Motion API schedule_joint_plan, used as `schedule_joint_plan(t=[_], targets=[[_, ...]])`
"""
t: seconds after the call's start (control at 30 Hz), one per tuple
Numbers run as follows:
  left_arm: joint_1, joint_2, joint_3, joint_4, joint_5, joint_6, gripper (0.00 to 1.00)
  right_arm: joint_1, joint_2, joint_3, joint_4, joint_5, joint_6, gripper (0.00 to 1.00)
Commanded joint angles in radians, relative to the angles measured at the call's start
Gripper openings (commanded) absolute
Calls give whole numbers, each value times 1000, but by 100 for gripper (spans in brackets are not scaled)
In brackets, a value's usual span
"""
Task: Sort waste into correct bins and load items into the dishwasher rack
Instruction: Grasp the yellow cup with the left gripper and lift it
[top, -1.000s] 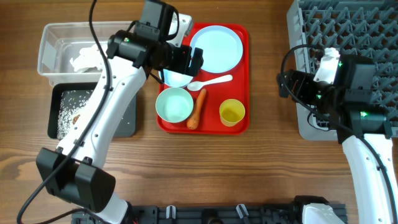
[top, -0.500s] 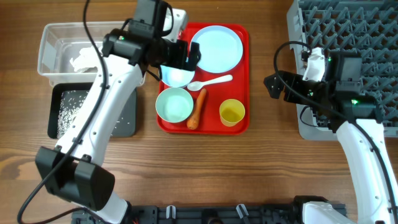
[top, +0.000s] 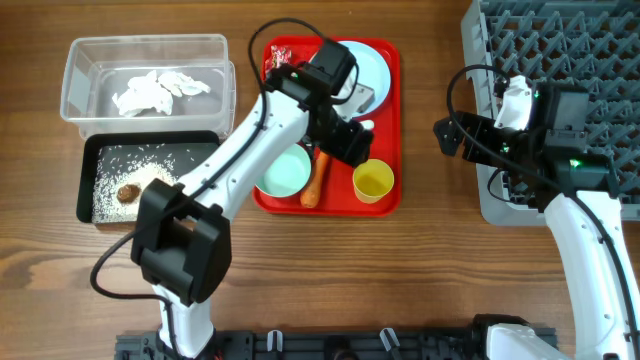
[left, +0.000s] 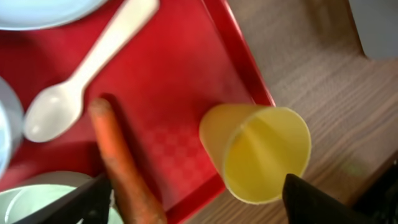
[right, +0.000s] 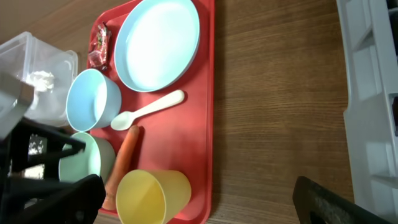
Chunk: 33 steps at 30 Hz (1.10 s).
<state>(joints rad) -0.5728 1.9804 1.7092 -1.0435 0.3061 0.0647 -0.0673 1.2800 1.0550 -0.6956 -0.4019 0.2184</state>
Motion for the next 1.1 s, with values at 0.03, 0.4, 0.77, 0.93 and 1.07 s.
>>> schedule_joint_plan(t=[0.03,0.4,0.77,0.93,1.07], targets=[[-51,0,-8,-12,11,61,80,-3,6,-2,3,23,-10,100],[-80,18,-101,26,-31,62,69,-3,6,-2,-2,23,-9,100],[-91,63,-108,73,-30,59,44,-3,6,-2,-4,30,-8,100],[-104,81,-108,85,-31,59,30,-3,6,-2,-12,48,-8,100],[-102,80,-108,90,-31,59,19,-3,6,-2,-12,48,-9,100]])
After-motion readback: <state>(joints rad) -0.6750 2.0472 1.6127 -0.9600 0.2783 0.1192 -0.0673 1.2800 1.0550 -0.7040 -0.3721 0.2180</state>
